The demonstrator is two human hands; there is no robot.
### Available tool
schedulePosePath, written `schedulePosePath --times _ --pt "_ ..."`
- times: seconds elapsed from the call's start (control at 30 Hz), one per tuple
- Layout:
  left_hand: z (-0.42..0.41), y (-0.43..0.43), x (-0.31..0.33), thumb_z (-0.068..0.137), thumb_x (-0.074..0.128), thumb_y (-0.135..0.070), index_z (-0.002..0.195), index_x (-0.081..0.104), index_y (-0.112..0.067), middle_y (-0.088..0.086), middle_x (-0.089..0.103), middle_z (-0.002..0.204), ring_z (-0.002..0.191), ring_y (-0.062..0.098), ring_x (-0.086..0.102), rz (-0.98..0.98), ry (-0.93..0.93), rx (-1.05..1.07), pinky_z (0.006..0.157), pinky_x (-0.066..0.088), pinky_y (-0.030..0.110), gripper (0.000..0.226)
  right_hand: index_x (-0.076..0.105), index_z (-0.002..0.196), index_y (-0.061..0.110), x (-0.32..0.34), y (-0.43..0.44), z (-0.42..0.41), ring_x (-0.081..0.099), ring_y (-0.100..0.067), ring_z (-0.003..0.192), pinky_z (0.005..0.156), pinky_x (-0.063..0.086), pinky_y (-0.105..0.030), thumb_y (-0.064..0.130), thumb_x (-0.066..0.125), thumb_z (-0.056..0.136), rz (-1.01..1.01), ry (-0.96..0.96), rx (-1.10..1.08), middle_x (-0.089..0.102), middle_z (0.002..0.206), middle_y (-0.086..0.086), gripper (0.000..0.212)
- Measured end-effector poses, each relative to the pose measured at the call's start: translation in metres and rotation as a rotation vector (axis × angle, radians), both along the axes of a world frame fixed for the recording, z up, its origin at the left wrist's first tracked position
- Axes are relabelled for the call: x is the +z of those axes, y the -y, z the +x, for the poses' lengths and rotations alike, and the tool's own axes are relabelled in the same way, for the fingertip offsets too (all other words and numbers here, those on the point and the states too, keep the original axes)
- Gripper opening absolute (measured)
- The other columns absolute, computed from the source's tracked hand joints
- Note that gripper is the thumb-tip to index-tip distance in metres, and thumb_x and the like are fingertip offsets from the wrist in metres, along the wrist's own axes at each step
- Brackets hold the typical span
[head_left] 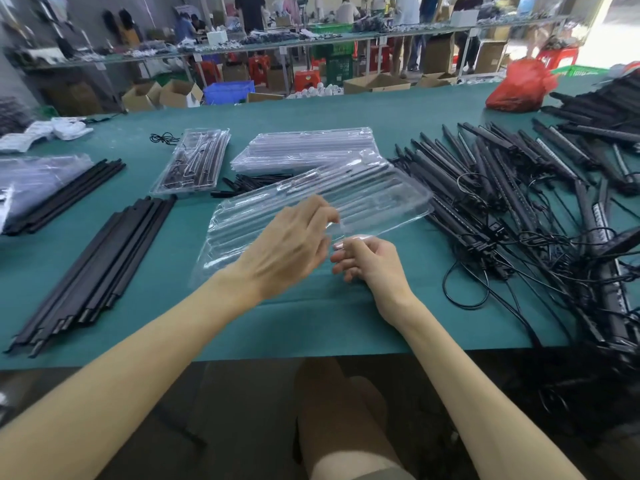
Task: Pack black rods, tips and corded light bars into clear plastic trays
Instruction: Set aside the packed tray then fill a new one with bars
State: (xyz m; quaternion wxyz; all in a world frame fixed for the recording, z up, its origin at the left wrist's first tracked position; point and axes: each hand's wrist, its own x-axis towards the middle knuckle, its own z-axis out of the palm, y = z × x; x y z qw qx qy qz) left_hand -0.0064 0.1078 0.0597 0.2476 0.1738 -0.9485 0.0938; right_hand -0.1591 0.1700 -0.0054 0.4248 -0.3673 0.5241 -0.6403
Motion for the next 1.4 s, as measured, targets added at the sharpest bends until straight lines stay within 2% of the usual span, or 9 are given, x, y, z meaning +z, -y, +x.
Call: schedulePosePath --times 0.17,0.33,0.43,0.57,0.67,0.8,0.9,1.1,1.4 --pt "0.009 0.006 -0.007 0.088 0.066 -0.004 0.138 0.05 0.002 0.017 0.052 0.137 0.121 0.034 0.057 0.071 0.06 0.038 0.096 0.05 0.047 0.053 0.071 0.088 0.003 -0.001 0.002 0.0 0.069 -0.016 0.063 0.054 0.05 -0.021 0.021 0.058 0.08 -0.007 -0.026 0.012 0.074 0.073 -0.007 0.024" --pt "0.005 0.007 0.0 0.077 0.056 0.013 0.147 0.043 -0.006 0.009 0.046 0.149 0.124 0.03 0.055 0.098 0.054 0.072 0.098 0.048 0.043 0.074 0.071 0.092 0.004 -0.003 0.002 -0.001 0.069 -0.018 0.064 0.054 0.051 -0.021 0.022 0.056 0.079 -0.028 0.0 -0.009 0.073 0.075 -0.008 0.026" --pt "0.006 0.022 0.001 0.091 0.054 0.007 0.15 0.045 -0.019 0.003 0.046 0.154 0.132 0.027 0.052 0.244 -0.024 0.231 0.108 0.044 0.04 0.066 0.072 0.092 0.005 -0.002 0.001 -0.001 0.069 -0.018 0.064 0.053 0.051 -0.021 0.013 0.053 0.082 -0.031 0.026 -0.007 0.073 0.077 -0.009 0.023" --pt "0.012 0.028 0.002 0.103 0.051 -0.008 0.14 0.059 -0.024 0.004 0.075 0.102 0.087 0.029 0.071 0.444 -0.186 0.321 0.084 0.055 0.035 0.041 0.067 0.104 0.007 0.001 0.001 0.0 0.075 -0.024 0.073 0.056 0.054 -0.026 0.011 0.054 0.09 -0.031 0.083 -0.004 0.076 0.097 -0.007 0.019" --pt "0.016 0.025 0.007 0.103 0.053 -0.009 0.136 0.062 -0.022 -0.004 0.057 0.067 0.054 0.005 0.059 0.366 -0.303 0.29 0.064 0.053 0.027 0.036 0.045 0.132 0.011 0.005 0.002 -0.002 0.075 -0.035 0.08 0.065 0.06 -0.033 0.01 0.051 0.098 -0.07 0.297 -0.03 0.07 0.116 -0.016 0.035" --pt "0.018 0.033 0.013 0.103 0.053 -0.01 0.137 0.061 -0.021 0.011 0.076 0.105 0.087 0.028 0.073 0.4 -0.344 0.264 0.082 0.059 0.043 0.037 0.042 0.135 0.008 0.005 0.0 -0.004 0.074 -0.039 0.09 0.069 0.062 -0.038 0.02 0.053 0.102 -0.1 0.36 -0.012 0.073 0.11 -0.02 0.037" --pt "0.019 0.033 0.009 0.103 0.053 -0.011 0.134 0.061 -0.025 0.014 0.074 0.106 0.092 0.038 0.07 0.466 -0.356 0.257 0.086 0.057 0.051 0.035 0.041 0.132 0.006 0.002 0.002 -0.003 0.075 -0.039 0.083 0.061 0.059 -0.031 0.01 0.04 0.099 -0.069 0.288 -0.015 0.076 0.096 -0.02 0.033" --pt "0.021 0.032 0.013 0.101 0.059 -0.007 0.126 0.068 -0.018 -0.006 0.074 0.106 0.088 0.01 0.073 0.531 -0.482 0.246 0.084 0.061 0.042 0.029 0.043 0.125 0.005 0.002 0.003 -0.001 0.075 -0.038 0.076 0.054 0.058 -0.028 0.005 0.035 0.097 -0.034 0.262 -0.053 0.076 0.086 -0.021 0.03" --pt "0.023 0.033 0.017 0.1 0.061 -0.01 0.117 0.071 -0.018 -0.005 0.076 0.1 0.08 0.013 0.075 0.617 -0.629 0.211 0.079 0.062 0.044 0.021 0.047 0.118 0.005 0.007 -0.001 0.0 0.074 -0.039 0.075 0.054 0.059 -0.031 0.002 0.032 0.095 -0.034 0.275 -0.048 0.075 0.087 -0.022 0.028"
